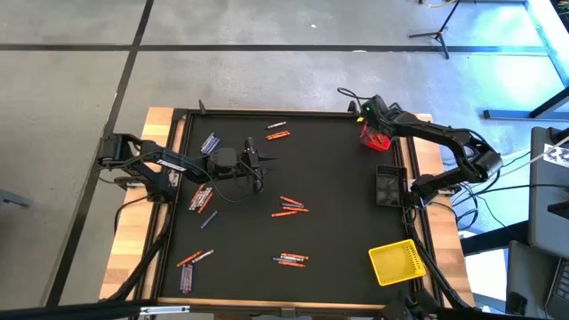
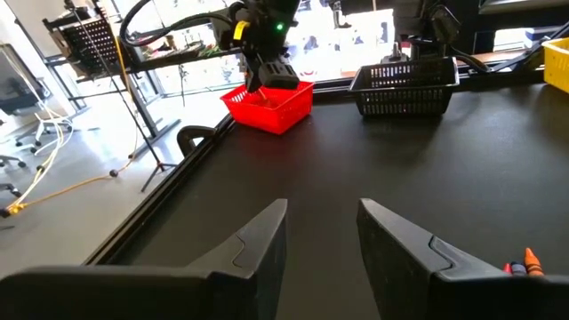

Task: Sort crayons
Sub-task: Put the orange crayon into the red bin

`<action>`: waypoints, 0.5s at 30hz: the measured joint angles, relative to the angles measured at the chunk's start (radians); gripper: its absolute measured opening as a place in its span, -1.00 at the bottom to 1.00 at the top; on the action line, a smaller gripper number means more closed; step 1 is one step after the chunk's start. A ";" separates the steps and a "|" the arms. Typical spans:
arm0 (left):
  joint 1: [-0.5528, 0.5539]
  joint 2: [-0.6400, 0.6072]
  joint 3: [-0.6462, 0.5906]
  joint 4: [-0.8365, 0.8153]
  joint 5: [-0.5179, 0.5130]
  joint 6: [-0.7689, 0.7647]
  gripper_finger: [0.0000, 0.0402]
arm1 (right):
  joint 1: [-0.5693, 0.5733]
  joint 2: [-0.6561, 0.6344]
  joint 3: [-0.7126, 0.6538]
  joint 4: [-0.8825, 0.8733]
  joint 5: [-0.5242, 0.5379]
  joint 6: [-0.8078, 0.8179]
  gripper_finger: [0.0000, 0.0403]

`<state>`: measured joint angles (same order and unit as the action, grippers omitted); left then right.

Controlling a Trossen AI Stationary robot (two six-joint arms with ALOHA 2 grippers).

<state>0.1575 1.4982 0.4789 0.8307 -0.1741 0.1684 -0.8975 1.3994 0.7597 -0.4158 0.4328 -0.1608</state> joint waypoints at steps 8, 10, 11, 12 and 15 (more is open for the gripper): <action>0.000 0.000 0.000 0.000 0.000 0.001 -0.35 | 0.005 -0.023 0.014 -0.049 -0.009 0.003 -0.24; 0.000 0.000 0.000 0.000 0.000 0.001 -0.35 | 0.025 -0.054 0.028 -0.075 -0.083 0.012 -0.20; 0.000 0.000 0.000 0.000 0.000 0.000 -0.35 | 0.040 -0.073 0.036 -0.080 -0.110 0.025 -0.19; 0.000 0.000 0.000 0.000 0.000 0.000 -0.35 | 0.054 -0.095 0.042 -0.080 -0.128 0.030 -0.18; 0.004 0.000 0.000 0.000 0.000 0.001 -0.35 | 0.115 -0.169 0.048 -0.053 -0.159 0.049 -0.18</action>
<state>0.1616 1.4982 0.4786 0.8310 -0.1741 0.1696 -0.7821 1.2303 0.8082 -0.4684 0.2739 -0.1116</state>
